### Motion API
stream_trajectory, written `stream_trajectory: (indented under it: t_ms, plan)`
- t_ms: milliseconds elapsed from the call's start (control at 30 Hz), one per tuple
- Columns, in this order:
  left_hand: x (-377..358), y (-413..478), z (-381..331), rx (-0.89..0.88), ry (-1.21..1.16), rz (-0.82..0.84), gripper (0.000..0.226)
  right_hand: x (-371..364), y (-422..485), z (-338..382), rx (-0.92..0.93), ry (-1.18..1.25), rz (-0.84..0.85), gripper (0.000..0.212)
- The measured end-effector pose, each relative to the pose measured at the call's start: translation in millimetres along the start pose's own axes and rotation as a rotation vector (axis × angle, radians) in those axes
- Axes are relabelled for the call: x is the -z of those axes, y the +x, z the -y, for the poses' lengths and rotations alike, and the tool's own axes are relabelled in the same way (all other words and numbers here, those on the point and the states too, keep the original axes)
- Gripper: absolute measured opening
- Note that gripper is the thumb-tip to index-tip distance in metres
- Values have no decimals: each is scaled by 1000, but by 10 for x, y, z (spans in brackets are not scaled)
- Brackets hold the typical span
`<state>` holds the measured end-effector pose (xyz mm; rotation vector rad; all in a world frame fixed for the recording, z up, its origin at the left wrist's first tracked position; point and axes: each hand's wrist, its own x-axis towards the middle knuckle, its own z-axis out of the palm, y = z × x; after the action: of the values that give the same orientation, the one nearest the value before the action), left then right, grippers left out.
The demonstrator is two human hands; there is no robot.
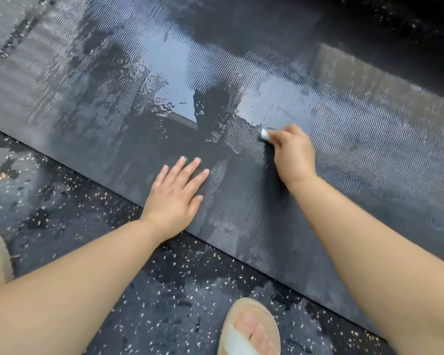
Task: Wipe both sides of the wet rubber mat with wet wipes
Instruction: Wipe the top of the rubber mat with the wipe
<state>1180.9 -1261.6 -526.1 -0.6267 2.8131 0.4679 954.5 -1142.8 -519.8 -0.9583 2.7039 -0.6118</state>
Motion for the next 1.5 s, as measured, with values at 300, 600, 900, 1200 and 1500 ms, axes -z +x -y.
stream_trajectory:
  t_ms: [300, 600, 900, 1200, 1500]
  plan:
    - [16, -23, 4, -41, -101, -73, 52, -139, -1575, 513, 462, 205, 415, 30]
    - [29, -20, 53, -56, -106, -51, 52, 153, 319, 37, -38, 82, -113, 23]
    - [1, -63, 36, -20, -263, -162, 50, -311, -1085, 497, 462, 77, 146, 23]
    - [-9, -71, 64, -18, -254, -181, 46, -122, 290, 89, 402, -149, 104, 22]
    - [-37, -58, 0, 30, -254, -213, 48, -248, -3, 340, 274, 12, -36, 18]
